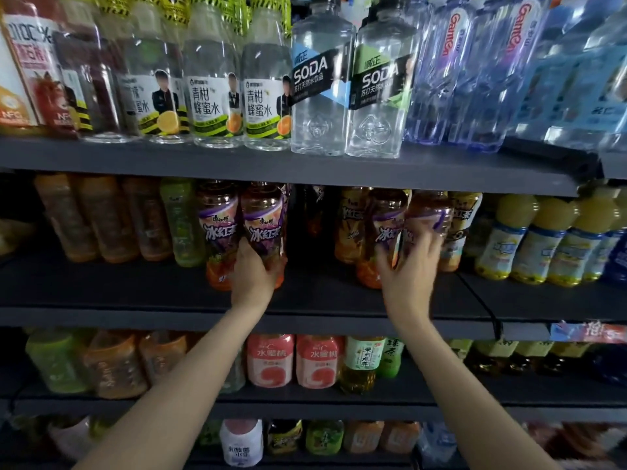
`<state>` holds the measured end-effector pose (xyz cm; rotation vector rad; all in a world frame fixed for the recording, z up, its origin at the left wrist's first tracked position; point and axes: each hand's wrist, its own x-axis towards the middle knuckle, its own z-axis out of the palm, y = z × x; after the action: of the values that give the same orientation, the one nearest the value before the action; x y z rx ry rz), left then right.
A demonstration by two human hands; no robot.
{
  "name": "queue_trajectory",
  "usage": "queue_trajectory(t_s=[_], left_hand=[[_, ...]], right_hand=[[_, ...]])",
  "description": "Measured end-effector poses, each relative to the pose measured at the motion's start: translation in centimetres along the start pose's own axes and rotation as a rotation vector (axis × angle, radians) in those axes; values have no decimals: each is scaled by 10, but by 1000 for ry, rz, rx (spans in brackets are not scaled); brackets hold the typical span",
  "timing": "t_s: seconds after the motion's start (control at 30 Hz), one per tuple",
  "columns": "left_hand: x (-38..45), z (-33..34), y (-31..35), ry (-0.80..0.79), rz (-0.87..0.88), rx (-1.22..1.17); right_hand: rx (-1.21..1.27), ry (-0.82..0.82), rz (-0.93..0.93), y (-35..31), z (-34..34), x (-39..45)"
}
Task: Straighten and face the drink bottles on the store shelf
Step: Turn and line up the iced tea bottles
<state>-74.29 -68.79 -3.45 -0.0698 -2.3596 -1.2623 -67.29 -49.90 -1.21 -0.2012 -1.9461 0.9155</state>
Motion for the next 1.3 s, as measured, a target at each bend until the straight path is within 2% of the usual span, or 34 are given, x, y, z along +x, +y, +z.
queue_trajectory(t_s=[0.1, 0.2, 0.4, 0.5, 0.63, 0.8, 0.9, 1.03, 1.13, 1.2, 1.3], left_hand=[[4, 5, -5, 12, 3, 28], [9, 7, -14, 41, 14, 109], [13, 10, -33, 70, 147, 191], [17, 12, -41, 68, 171, 202], [20, 18, -51, 93, 254, 217], [16, 15, -42, 53, 151, 208], [15, 14, -36, 19, 110, 204], [3, 9, -26, -15, 34, 168], [-31, -2, -27, 93, 179, 90], [-51, -7, -30, 9, 267, 36], [-64, -11, -27, -218, 187, -105]], right_hand=[[19, -282, -115, -7, 49, -11], [51, -385, 33, 0, 106, 6], [150, -424, 338, 28, 199, 42], [141, -329, 376, 40, 231, 60], [115, -302, 436, 44, 247, 72], [2, -345, 439, 34, 224, 45], [19, -396, 356, 21, 189, 22], [-86, -479, 255, 6, 135, -10], [-50, -560, 243, -9, 91, -17], [50, -528, 290, -22, 68, -11], [127, -457, 195, -42, 51, -9]])
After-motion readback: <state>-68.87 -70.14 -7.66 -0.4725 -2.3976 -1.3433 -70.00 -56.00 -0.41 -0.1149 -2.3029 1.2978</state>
